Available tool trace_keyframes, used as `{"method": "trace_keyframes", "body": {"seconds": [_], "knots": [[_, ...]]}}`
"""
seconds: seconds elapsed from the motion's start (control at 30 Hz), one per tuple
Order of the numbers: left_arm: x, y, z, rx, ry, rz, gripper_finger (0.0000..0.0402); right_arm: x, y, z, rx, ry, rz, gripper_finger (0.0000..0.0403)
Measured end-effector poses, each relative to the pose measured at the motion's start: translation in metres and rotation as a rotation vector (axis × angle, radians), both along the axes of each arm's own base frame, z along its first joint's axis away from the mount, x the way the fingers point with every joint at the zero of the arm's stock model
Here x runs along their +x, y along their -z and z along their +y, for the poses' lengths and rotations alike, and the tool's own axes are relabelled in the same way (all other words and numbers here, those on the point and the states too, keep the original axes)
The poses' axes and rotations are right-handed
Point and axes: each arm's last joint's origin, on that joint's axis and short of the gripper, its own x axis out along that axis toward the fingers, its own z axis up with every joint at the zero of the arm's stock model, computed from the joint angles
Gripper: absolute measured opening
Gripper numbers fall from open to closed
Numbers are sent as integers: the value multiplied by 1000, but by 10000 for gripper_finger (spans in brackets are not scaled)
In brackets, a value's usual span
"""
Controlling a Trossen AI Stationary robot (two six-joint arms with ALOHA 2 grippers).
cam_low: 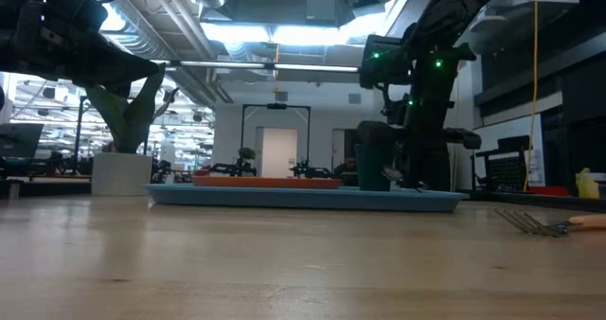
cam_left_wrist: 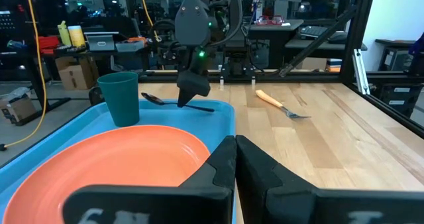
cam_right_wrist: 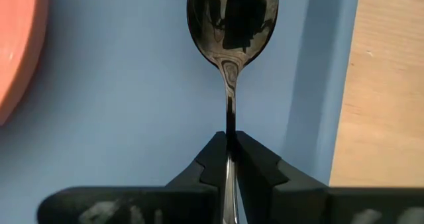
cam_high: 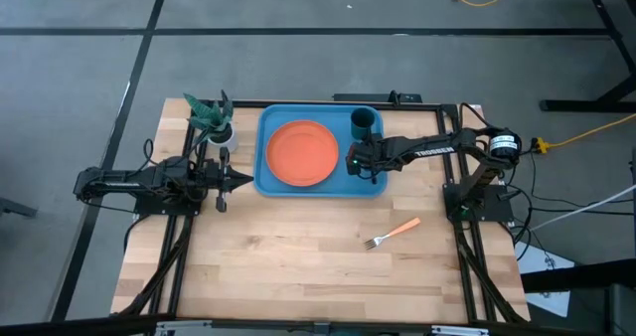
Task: Pick and place plate/cup/fork/spoon on tray
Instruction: Put the black spoon on the blue tray
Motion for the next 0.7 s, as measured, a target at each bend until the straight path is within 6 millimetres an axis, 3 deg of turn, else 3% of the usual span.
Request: {"method": "trace_keyframes", "body": {"seconds": [0.7], "knots": [[0, 0, 0, 0, 0, 0, 0, 0, 0, 0, 5, 67, -30, 45]]}}
